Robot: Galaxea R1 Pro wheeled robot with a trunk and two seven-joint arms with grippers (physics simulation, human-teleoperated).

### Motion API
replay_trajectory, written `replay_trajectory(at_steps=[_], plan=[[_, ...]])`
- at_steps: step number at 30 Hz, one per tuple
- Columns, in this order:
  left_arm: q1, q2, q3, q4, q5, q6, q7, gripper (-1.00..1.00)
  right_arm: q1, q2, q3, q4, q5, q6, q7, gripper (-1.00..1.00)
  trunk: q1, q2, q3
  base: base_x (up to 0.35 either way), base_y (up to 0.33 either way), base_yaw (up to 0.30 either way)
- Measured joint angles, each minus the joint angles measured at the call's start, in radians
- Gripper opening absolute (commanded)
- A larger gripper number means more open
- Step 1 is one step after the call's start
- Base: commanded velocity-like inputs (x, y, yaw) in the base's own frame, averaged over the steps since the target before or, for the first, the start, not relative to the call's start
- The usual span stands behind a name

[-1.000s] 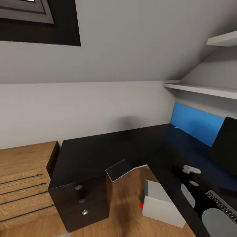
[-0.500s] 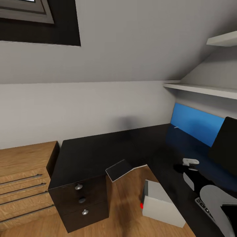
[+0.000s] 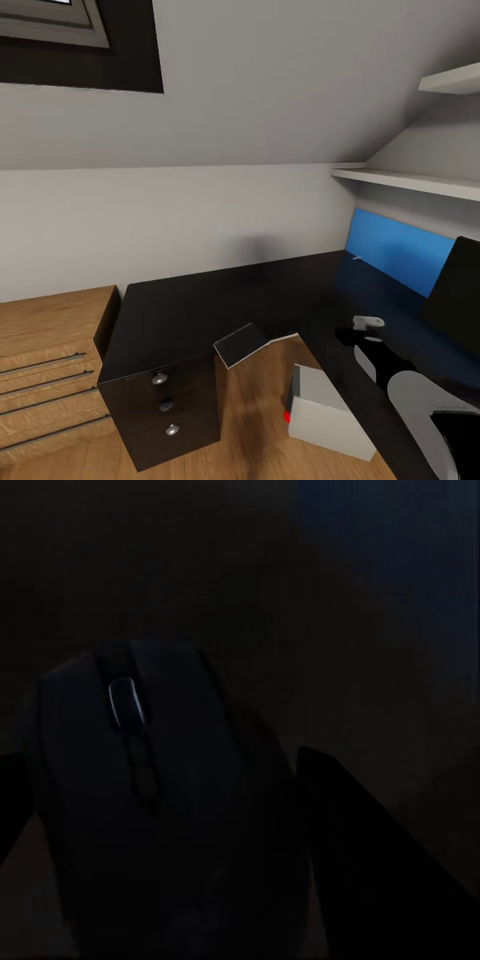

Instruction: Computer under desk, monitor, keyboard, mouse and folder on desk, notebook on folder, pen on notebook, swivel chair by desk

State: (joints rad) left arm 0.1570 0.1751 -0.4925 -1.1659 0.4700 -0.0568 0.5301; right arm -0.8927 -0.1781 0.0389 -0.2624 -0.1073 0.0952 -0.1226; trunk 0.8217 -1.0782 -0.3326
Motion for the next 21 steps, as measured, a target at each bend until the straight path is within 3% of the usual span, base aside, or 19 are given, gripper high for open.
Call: replay_trajectory(at_steps=[5, 21], plan=[[0.000, -0.004, -0.001, -0.001, 0.000, 0.001, 0.001, 1.00, 0.000, 0.026, -0.002, -0.002, 0.001, 0.000, -0.001, -1.00, 0.000, 0.000, 0.000, 0.000, 0.000, 0.000], [0.000, -0.002, 0.008, -0.039, 0.000, -0.008, 0.002, 1.00, 0.000, 0.026, -0.003, -0.002, 0.000, 0.002, -0.001, -1.00, 0.000, 0.000, 0.000, 0.000, 0.000, 0.000]])
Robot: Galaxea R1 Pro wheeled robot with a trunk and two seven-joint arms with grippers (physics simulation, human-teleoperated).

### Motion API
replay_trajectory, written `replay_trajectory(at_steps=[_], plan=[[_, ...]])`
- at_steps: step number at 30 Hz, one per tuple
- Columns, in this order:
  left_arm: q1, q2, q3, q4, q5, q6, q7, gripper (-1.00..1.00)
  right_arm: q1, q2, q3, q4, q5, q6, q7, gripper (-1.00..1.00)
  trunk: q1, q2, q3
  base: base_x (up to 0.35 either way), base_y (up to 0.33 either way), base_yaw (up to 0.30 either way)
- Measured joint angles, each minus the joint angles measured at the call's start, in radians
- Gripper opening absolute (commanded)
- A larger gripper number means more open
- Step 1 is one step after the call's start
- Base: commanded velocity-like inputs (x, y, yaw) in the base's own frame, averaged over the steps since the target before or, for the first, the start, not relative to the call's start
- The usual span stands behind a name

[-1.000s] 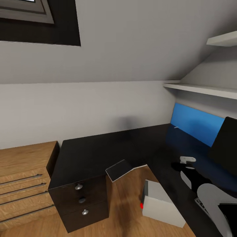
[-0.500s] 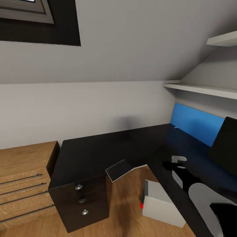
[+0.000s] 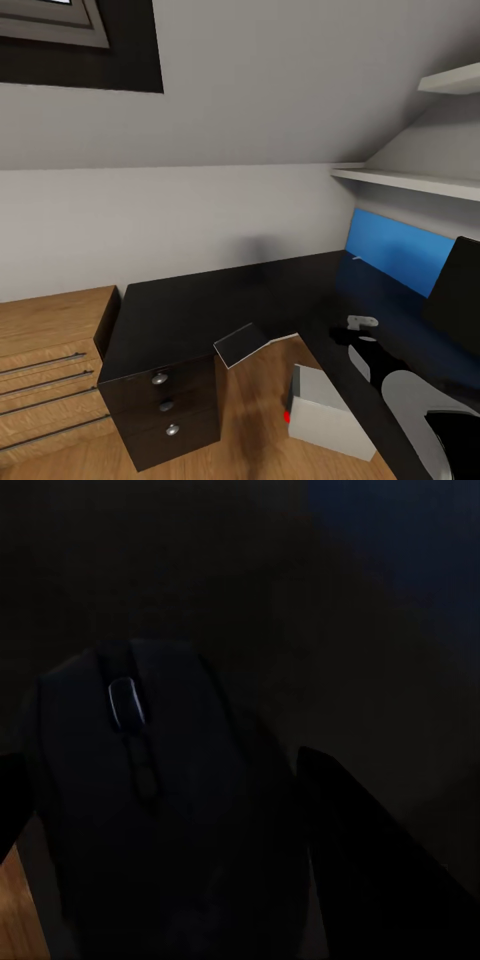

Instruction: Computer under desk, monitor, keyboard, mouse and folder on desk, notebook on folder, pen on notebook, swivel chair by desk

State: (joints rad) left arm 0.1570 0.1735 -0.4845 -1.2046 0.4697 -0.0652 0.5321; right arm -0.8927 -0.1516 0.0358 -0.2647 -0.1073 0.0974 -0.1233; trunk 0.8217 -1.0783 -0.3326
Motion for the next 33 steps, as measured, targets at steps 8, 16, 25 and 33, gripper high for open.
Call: replay_trajectory(at_steps=[8, 16, 25, 33], plan=[[0.000, 0.002, 0.001, -0.003, 0.000, -0.001, 0.000, 1.00, 0.000, -0.001, -0.001, 0.000, 0.000, 0.000, 0.000, -1.00, 0.000, 0.000, 0.005, 0.000, 0.000, -0.118], [0.000, 0.002, 0.001, -0.003, 0.000, -0.002, 0.001, 1.00, 0.000, -0.002, -0.001, 0.001, 0.000, 0.002, 0.000, -1.00, 0.000, 0.000, 0.013, 0.000, 0.000, -0.210], [0.000, 0.002, 0.002, -0.003, 0.000, -0.002, 0.001, 1.00, 0.000, 0.000, 0.002, 0.003, 0.003, 0.010, -0.002, -1.00, 0.000, 0.000, 0.020, 0.000, 0.000, -0.165], [0.000, 0.003, 0.003, -0.003, 0.000, -0.009, 0.002, 1.00, 0.000, 0.000, 0.005, 0.010, 0.006, 0.013, -0.004, -1.00, 0.015, -0.028, 0.008, 0.000, 0.000, -0.012]])
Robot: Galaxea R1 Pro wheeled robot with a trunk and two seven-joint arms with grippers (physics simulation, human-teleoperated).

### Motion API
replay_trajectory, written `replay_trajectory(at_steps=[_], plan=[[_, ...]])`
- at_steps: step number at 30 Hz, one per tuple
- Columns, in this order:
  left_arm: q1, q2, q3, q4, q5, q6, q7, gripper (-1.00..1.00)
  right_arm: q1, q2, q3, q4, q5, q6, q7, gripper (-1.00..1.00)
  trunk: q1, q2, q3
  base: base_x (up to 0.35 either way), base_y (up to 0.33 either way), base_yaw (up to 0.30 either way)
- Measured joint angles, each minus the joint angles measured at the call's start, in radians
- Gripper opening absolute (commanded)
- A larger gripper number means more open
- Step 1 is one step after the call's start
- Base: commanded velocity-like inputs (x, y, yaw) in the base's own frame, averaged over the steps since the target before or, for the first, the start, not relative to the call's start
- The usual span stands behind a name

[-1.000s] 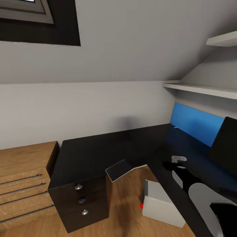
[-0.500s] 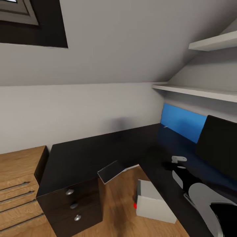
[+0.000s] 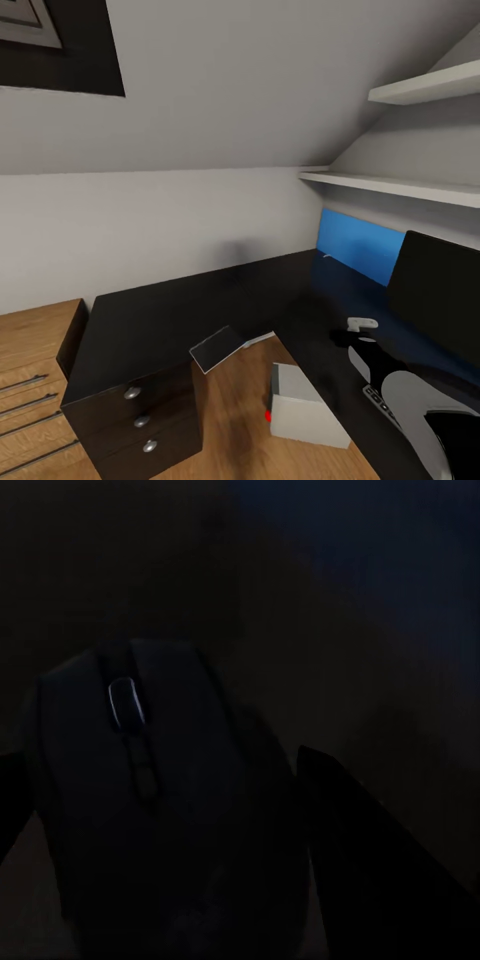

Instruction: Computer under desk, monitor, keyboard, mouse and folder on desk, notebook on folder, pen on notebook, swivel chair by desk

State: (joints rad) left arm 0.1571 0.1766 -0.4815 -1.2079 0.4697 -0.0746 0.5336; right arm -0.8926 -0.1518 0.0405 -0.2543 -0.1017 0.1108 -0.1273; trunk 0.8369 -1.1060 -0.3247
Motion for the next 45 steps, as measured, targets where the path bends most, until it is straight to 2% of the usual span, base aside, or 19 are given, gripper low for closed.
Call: replay_trajectory(at_steps=[4, 8, 12, 19, 42, 45], plan=[[0.000, 0.000, 0.000, 0.000, 0.000, 0.000, 0.000, 1.00, 0.000, -0.001, -0.001, 0.000, -0.001, 0.062, -0.002, -1.00, 0.015, -0.028, -0.013, 0.000, 0.000, -0.001], [0.000, 0.000, 0.000, 0.000, 0.000, -0.001, 0.001, 1.00, 0.000, -0.004, -0.003, 0.000, 0.000, 0.082, -0.003, -1.00, 0.031, -0.056, -0.025, 0.000, 0.000, 0.000], [0.000, 0.000, 0.000, 0.000, 0.000, -0.001, 0.001, 1.00, 0.000, -0.006, -0.004, 0.001, 0.000, 0.086, -0.009, -1.00, 0.046, -0.084, -0.038, 0.000, 0.000, 0.000], [0.000, 0.000, 0.000, 0.000, 0.000, -0.001, 0.002, 1.00, 0.000, -0.008, -0.005, 0.002, -0.001, 0.088, -0.064, -1.00, 0.073, -0.133, -0.060, 0.000, 0.000, 0.000], [0.000, 0.000, 0.000, -0.002, 0.000, -0.002, 0.002, 1.00, 0.000, -0.011, -0.005, 0.002, 0.000, 0.129, -0.070, -1.00, 0.161, -0.294, -0.132, -0.045, 0.000, 0.000], [0.000, 0.000, -0.001, -0.002, 0.000, -0.002, 0.002, 1.00, 0.000, -0.011, -0.005, 0.002, 0.000, 0.129, -0.081, -1.00, 0.161, -0.294, -0.132, -0.001, 0.000, 0.000]])
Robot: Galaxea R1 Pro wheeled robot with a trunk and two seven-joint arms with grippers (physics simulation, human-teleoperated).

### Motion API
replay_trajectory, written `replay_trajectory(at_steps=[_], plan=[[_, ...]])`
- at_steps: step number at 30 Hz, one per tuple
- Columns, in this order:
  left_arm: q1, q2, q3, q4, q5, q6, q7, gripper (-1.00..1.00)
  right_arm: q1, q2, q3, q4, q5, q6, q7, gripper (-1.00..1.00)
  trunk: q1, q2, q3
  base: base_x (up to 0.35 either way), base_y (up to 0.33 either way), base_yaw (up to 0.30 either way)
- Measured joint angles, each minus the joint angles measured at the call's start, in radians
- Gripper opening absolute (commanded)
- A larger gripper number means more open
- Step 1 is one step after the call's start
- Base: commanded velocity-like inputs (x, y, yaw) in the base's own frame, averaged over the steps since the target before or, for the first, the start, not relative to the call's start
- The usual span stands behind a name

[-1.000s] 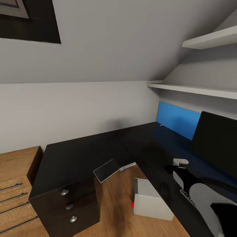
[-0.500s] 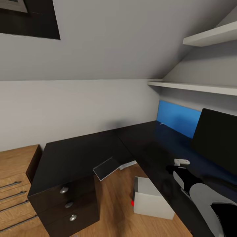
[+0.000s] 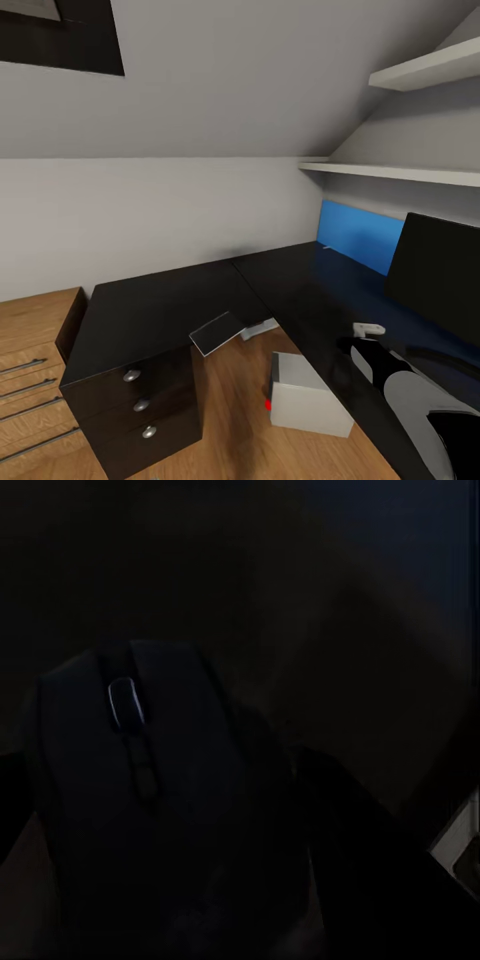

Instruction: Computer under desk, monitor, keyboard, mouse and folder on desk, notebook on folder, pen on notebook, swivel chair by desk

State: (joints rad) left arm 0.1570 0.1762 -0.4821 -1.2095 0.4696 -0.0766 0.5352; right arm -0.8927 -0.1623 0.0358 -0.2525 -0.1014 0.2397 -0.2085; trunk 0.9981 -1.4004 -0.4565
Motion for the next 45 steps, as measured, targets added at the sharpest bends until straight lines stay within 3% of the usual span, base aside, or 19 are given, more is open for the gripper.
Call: replay_trajectory(at_steps=[6, 19, 20, 30, 45], plan=[[0.000, 0.000, -0.001, 0.000, 0.000, 0.000, 0.000, 1.00, 0.000, 0.000, 0.000, 0.000, 0.000, 0.000, -0.047, -1.00, 0.000, 0.000, 0.000, 0.000, 0.000, 0.000], [0.000, 0.000, -0.002, 0.003, -0.001, 0.000, -0.001, 1.00, 0.000, 0.000, 0.000, 0.000, 0.000, 0.000, -0.064, -1.00, 0.000, 0.000, 0.000, 0.000, 0.000, 0.000], [0.000, 0.001, -0.002, 0.005, 0.000, 0.000, -0.001, 1.00, 0.000, 0.000, 0.000, 0.000, 0.000, 0.000, -0.064, 1.00, 0.000, 0.000, 0.000, 0.000, 0.000, 0.000], [0.000, 0.002, 0.001, 0.018, 0.002, 0.000, 0.002, 1.00, 0.000, 0.000, 0.002, -0.002, -0.003, -0.002, -0.065, 1.00, 0.000, 0.000, 0.000, 0.000, 0.000, 0.000], [0.000, 0.002, 0.004, 0.042, 0.002, 0.000, 0.002, 1.00, 0.000, 0.008, 0.006, -0.021, -0.002, -0.024, -0.061, 1.00, -0.057, 0.105, 0.047, 0.000, 0.000, 0.000]])
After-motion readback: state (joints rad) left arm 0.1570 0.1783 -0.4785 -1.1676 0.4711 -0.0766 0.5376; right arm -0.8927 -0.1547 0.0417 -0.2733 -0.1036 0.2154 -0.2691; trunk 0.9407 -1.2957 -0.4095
